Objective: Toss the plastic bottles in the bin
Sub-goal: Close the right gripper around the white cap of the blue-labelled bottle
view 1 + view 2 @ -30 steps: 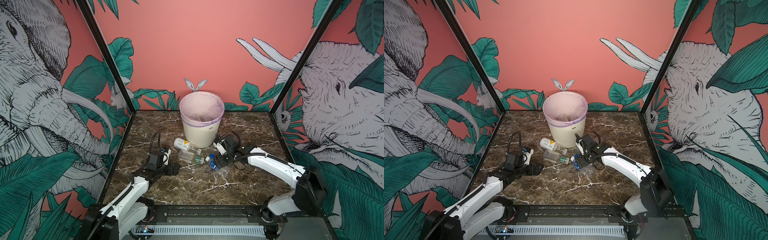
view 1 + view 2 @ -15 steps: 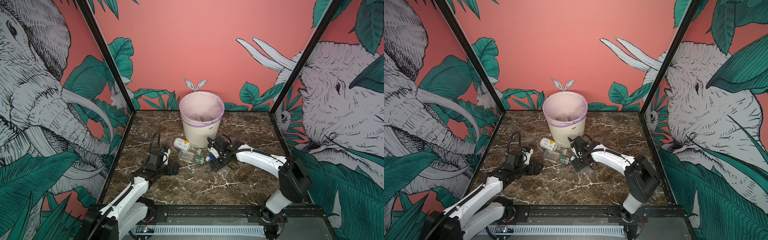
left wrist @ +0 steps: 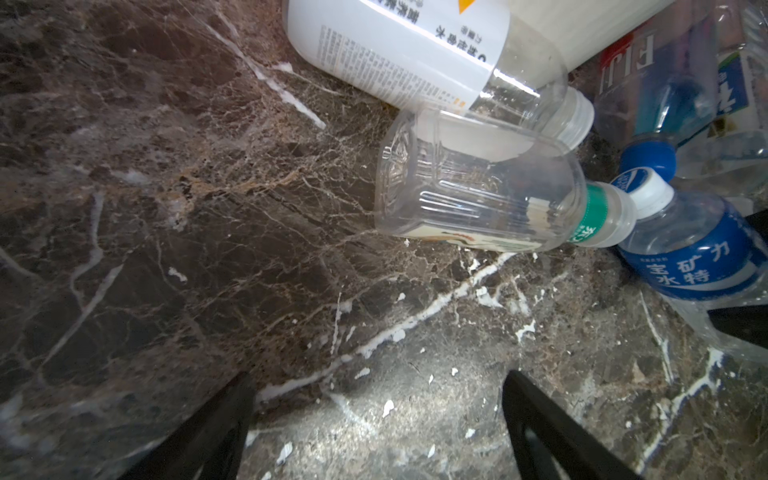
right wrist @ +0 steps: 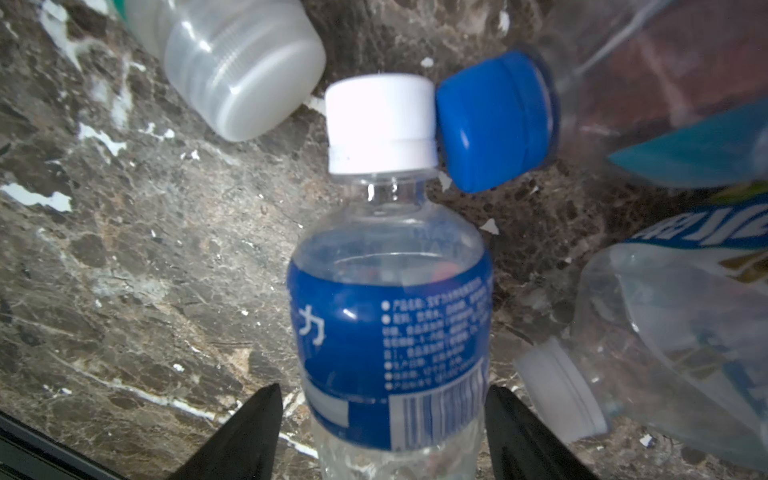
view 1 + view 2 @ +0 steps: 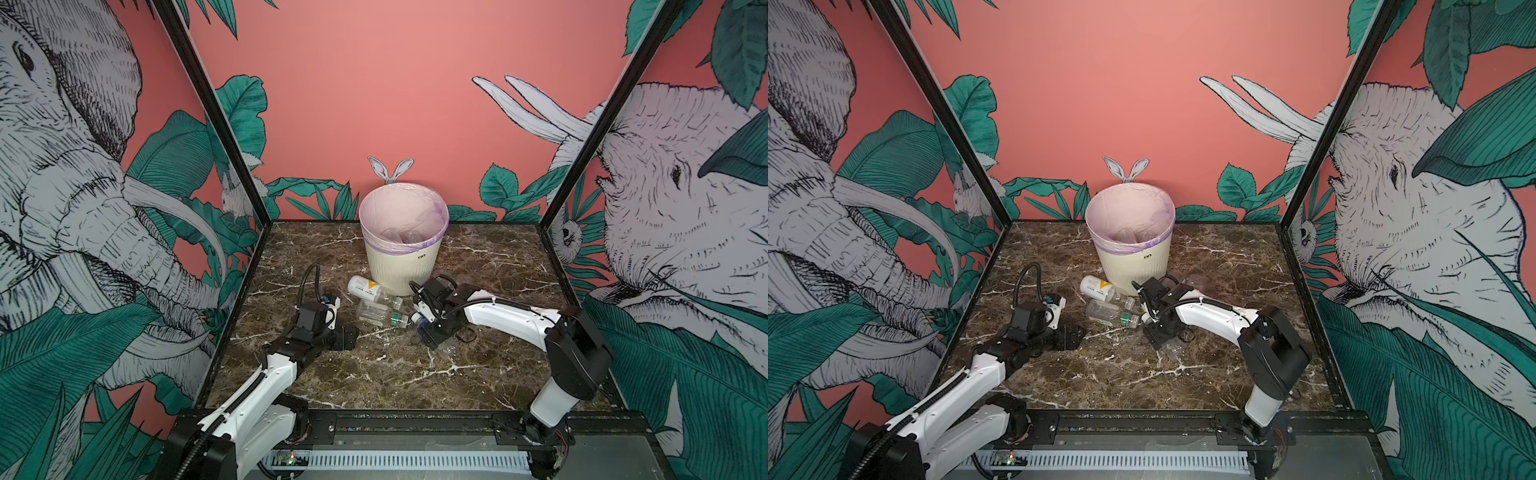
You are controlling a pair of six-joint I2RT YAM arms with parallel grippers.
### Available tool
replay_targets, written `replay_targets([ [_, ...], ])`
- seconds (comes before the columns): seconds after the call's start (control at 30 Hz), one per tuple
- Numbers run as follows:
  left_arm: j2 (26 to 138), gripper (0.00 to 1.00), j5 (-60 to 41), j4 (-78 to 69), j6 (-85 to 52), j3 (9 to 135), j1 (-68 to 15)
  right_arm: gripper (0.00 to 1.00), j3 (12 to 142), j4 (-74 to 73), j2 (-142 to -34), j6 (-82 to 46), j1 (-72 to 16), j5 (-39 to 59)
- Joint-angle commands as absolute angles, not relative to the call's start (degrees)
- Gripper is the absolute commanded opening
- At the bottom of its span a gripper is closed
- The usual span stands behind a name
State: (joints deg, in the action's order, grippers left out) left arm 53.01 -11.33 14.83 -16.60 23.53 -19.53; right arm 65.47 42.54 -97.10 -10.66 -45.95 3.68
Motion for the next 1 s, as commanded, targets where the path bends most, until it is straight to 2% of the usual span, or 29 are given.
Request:
replay_targets([
  [0.0,52.1,0.94,-10.9,14.2,-16.4,24.3,-19.8,0.79,67.3,44.7,-98.7,-10.2,-46.3,4.0],
  [0.97,51.3,0.94,-10.5,14.1,-16.6,23.9,-19.8,0.77,72.3,50.4,-108.3,-8.4,-47.0,0.6],
])
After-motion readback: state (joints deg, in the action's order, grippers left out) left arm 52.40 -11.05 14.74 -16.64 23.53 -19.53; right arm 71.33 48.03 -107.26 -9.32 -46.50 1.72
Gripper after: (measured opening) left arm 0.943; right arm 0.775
